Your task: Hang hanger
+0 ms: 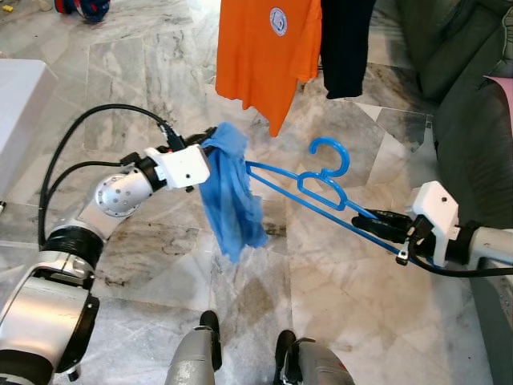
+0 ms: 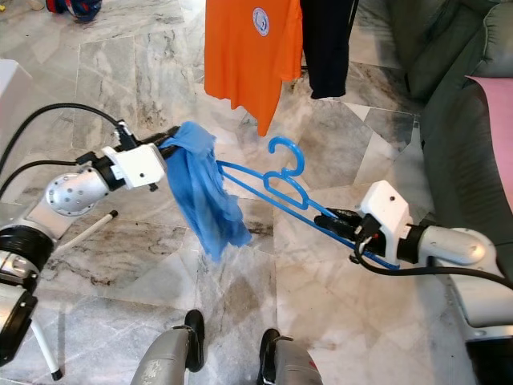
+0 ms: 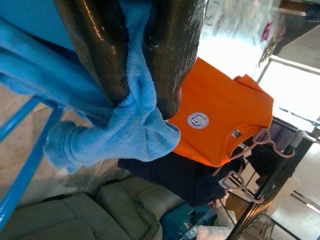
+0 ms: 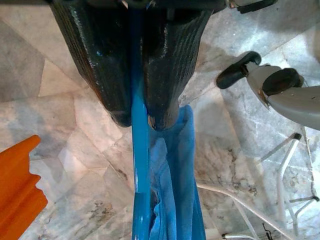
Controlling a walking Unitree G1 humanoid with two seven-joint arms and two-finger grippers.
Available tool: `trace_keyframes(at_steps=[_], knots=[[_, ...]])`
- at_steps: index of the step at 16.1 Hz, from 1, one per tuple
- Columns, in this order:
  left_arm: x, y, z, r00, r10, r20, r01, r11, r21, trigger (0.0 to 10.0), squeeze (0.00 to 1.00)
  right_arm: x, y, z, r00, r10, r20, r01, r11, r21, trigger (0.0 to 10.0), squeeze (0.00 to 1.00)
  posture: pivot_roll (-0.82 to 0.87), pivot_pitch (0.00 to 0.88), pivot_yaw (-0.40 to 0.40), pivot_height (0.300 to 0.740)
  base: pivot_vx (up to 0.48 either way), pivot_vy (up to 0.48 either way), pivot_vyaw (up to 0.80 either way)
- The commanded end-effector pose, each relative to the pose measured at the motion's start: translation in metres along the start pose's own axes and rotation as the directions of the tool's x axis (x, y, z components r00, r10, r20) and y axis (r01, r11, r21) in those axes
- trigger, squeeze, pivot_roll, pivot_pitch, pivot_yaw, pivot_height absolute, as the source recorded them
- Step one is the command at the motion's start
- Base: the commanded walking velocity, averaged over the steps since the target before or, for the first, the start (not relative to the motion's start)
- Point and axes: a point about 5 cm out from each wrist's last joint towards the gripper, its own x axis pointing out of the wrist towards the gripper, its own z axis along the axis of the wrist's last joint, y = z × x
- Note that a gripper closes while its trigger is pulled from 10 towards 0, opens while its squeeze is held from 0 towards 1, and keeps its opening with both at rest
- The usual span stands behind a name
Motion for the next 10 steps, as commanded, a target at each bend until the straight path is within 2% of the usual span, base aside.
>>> trace_keyframes(at_steps=[1, 4, 6, 10], knots=[[-0.005, -0.003, -0.004, 1.000, -0.002, -0.018, 0.001, 1.000, -0.021, 10.0, 0.00, -0.010, -0.001, 0.007, 1.000, 0.015, 0.014, -0.015, 1.000, -0.003, 10.0, 0.00, 0.06, 0.334, 0.006, 0.740, 0.000, 0.000, 0.00], [-0.003, 0.002, -0.003, 1.000, 0.009, -0.011, -0.009, 1.000, -0.017, 10.0, 0.00, -0.019, 0.003, 0.001, 0.998, 0.043, -0.036, -0.042, 0.999, 0.014, 10.0, 0.00, 0.05, 0.333, 0.009, 0.740, 0.000, 0.000, 0.00], [-0.003, 0.010, -0.002, 0.999, 0.040, -0.015, -0.040, 0.999, -0.005, 10.0, 0.00, -0.023, 0.006, -0.004, 0.996, 0.057, -0.072, -0.055, 0.998, 0.026, 10.0, 0.00, 0.05, 0.333, 0.012, 0.740, 0.000, 0.000, 0.00], [-0.001, 0.014, 0.000, 0.999, 0.049, -0.003, -0.049, 0.999, -0.003, 10.0, 0.00, -0.022, 0.012, -0.010, 0.991, 0.096, -0.092, -0.091, 0.994, 0.058, 10.0, 0.00, 0.06, 0.335, 0.012, 0.740, 0.000, 0.000, 0.00]])
